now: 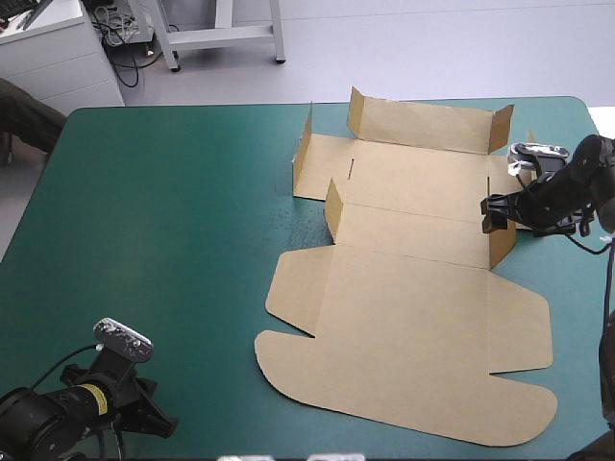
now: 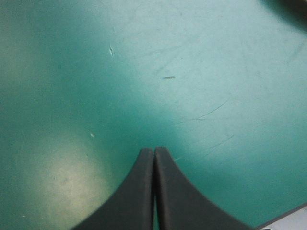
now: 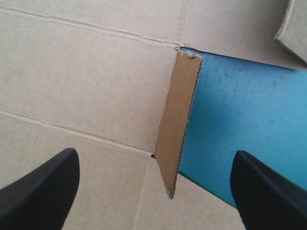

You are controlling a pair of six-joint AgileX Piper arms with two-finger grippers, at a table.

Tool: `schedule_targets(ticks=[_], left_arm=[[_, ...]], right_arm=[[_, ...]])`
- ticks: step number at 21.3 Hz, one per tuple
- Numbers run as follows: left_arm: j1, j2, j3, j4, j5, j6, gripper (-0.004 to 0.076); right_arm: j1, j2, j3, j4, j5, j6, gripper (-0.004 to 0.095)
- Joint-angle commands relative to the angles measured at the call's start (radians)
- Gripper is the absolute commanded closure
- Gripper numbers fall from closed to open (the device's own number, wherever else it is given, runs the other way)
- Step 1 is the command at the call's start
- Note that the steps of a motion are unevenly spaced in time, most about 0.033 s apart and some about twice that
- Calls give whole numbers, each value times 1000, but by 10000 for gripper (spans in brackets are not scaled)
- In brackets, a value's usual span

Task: Fold the box

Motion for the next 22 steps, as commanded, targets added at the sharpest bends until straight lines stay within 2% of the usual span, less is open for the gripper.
schedule_targets(ticks=[1, 5, 7, 9, 12, 13, 14, 15, 16, 22], left_arm=[[-1, 4, -27, -2, -33, -7, 756], [-1, 4, -27, -4, -33, -7, 756], [-1, 4, -27, -4, -33, -7, 756], [-1, 4, -27, -4, -31, -7, 756], [-1, 4, -27, -4, -31, -7, 756], [-1, 4, -27, -5, -31, -7, 756], [-1, 4, -27, -5, -31, -7, 756], [-1, 4, -27, -5, -31, -7, 756], [-1, 4, -27, -5, -31, -7, 756], [-1, 4, -27, -5, -31, -7, 756]], right_arm=[[-7, 8, -54, 14, -1, -14, 122], [-7, 69, -71, 14, -9, -21, 125], [-7, 101, -78, 9, -7, -24, 168], [-7, 124, -91, 10, -9, -24, 255], [-7, 150, -112, 13, -16, -24, 507], [-7, 158, -111, 11, -16, -24, 661], [-7, 162, -111, 11, -16, -24, 744], [-7, 175, -111, 11, -9, -24, 890], [-5, 180, -111, 11, -7, -24, 929], [-3, 182, -181, 18, 22, -86, 931]])
